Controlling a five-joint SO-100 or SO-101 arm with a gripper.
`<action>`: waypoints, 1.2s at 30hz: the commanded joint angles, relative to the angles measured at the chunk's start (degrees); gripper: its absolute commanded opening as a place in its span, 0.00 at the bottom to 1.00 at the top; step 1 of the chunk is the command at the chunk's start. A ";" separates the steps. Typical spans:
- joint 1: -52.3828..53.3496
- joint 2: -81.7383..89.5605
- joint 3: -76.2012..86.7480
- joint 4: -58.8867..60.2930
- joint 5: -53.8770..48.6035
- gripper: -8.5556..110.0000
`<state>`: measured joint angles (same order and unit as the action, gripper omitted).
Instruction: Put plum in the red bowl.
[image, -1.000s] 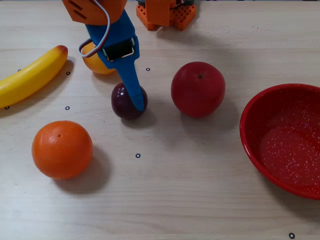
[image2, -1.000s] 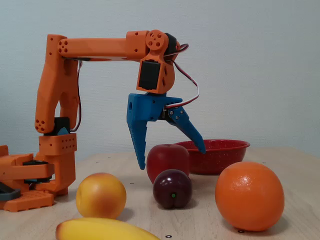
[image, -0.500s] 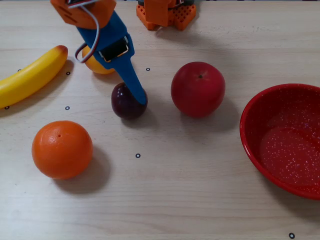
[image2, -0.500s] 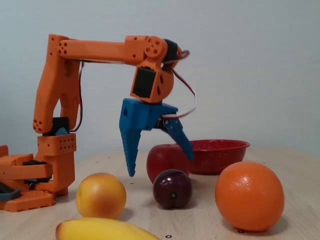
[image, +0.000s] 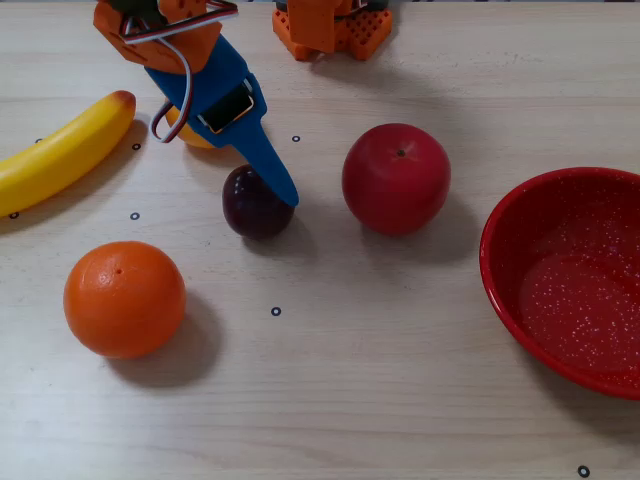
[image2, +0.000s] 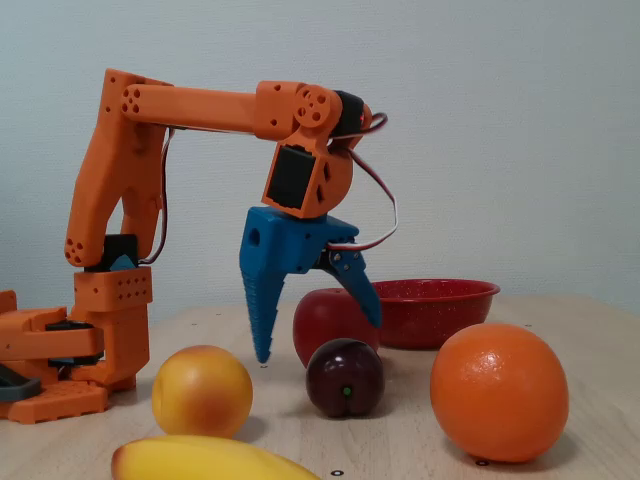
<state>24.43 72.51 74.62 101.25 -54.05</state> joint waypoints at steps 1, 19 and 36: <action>1.23 2.72 -1.93 -2.02 -2.46 0.51; -0.26 -1.41 2.02 -12.48 -2.64 0.51; -3.69 -3.52 0.62 -14.24 -0.79 0.51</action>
<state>22.41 65.65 78.75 87.19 -55.11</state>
